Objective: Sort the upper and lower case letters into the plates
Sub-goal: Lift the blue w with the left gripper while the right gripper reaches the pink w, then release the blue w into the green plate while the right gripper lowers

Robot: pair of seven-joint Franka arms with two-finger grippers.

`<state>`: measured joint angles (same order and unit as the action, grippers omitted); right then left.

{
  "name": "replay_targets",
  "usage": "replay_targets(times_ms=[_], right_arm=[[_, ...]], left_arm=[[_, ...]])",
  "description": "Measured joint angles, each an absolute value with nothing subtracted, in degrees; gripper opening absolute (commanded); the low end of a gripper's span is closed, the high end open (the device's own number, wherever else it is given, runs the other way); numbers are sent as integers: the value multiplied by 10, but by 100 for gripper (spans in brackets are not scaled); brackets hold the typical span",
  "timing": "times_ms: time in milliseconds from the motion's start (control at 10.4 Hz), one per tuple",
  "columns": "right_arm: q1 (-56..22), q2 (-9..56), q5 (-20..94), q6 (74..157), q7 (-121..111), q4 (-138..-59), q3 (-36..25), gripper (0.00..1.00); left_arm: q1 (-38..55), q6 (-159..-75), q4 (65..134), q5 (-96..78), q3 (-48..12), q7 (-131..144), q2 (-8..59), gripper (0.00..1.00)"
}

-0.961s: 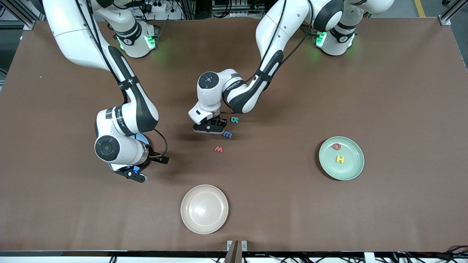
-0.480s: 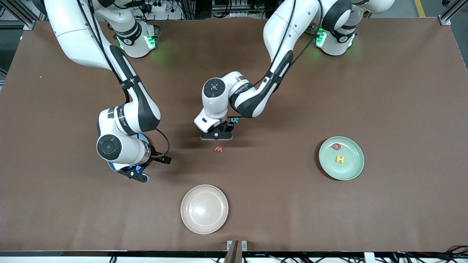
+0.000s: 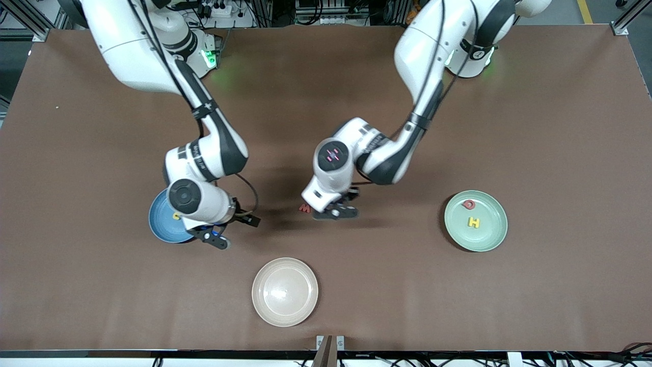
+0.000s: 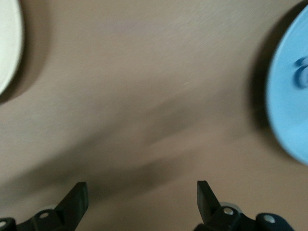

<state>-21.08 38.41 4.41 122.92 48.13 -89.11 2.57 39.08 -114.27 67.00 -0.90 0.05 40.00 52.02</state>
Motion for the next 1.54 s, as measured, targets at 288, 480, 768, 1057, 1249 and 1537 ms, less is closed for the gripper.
replay_targets(times_ms=[288,480,768,1057,1249,1537], right_arm=[[-263,392,44,1269,570,-891,27,100],[-303,407,44,1312,624,-892,26,100],[-339,428,20,1336,663,-892,24,100],[-346,453,-31,1344,691,-883,23,100],[-350,464,-34,1344,692,-866,23,100],[-352,474,-38,1344,692,-854,23,96]], left_arm=[[318,-1080,677,-11,-6,325,489,0],[264,-1058,692,-11,-15,268,467,0],[183,-1056,741,-11,-18,154,447,0],[121,-1056,788,-11,-19,61,417,0],[97,-1057,804,-5,-19,20,408,0],[73,-1070,817,9,-19,-3,407,36]])
